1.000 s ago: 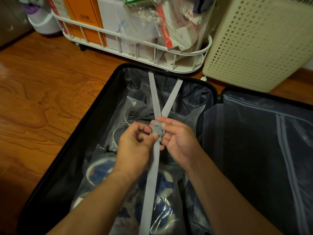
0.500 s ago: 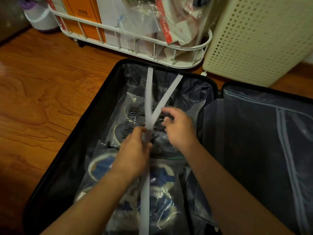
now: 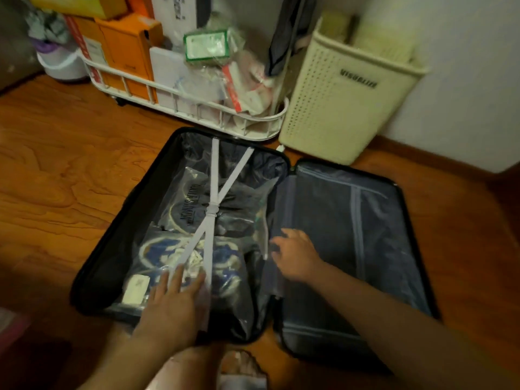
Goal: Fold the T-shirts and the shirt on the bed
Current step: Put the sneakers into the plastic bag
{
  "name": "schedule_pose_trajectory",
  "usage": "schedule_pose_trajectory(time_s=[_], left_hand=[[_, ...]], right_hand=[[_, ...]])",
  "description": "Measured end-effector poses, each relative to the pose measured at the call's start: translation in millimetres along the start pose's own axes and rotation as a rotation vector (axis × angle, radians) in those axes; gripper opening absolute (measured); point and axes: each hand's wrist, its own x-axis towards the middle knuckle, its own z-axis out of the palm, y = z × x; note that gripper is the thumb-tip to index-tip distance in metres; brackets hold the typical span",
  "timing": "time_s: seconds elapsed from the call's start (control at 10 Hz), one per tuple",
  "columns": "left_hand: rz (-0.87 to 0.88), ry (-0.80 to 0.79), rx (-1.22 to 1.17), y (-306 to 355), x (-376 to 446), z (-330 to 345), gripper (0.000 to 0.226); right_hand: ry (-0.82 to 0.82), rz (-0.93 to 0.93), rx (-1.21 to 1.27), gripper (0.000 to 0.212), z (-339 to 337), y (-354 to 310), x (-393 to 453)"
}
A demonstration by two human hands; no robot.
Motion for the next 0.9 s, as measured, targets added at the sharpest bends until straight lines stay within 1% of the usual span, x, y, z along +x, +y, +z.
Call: schedule_pose_trajectory(time_s=[0.1, 0.2, 0.3, 0.4, 0.5, 0.6, 0.7, 0.8, 0.9], left_hand=[[0.074, 0.022, -0.049, 49, -33, -49, 0.061], [0.227, 0.048, -0.172, 108, -70, -72, 0.047], [0.335, 0.009, -0.270, 149, -98, -54, 0.046], [0.369, -0.106, -0.232, 174, -93, -9, 0.041], [0.332, -0.243, -0.137, 198, -72, 39, 0.023], [0.225, -0.238, -0.052, 226, -46, 88, 0.053], [-0.072, -0.108, -0.074, 242, -15, 122, 0.081], [-0.116, -0.067, -0.045, 231, 12, 152, 0.075], [-0.071, -0.079, 0.035, 221, 18, 166, 0.068]], right_hand=[[-0.105, 0.098, -0.080, 0.036, -76, 54, -85], [-0.119, 0.275, -0.037, 0.024, -126, 106, -166], [-0.057, 0.426, -0.005, 0.021, -123, 161, -217], [-0.142, 0.544, 0.072, 0.021, -72, 221, -244], [-0.266, 0.681, 0.142, 0.020, -2, 273, -255], [-0.214, 0.792, 0.252, 0.034, 86, 345, -235], [-0.157, 0.899, 0.479, 0.029, 133, 376, -210], [-0.179, 0.878, 0.542, 0.020, 139, 381, -183], [0.006, 0.875, 0.484, 0.027, 172, 400, -161]])
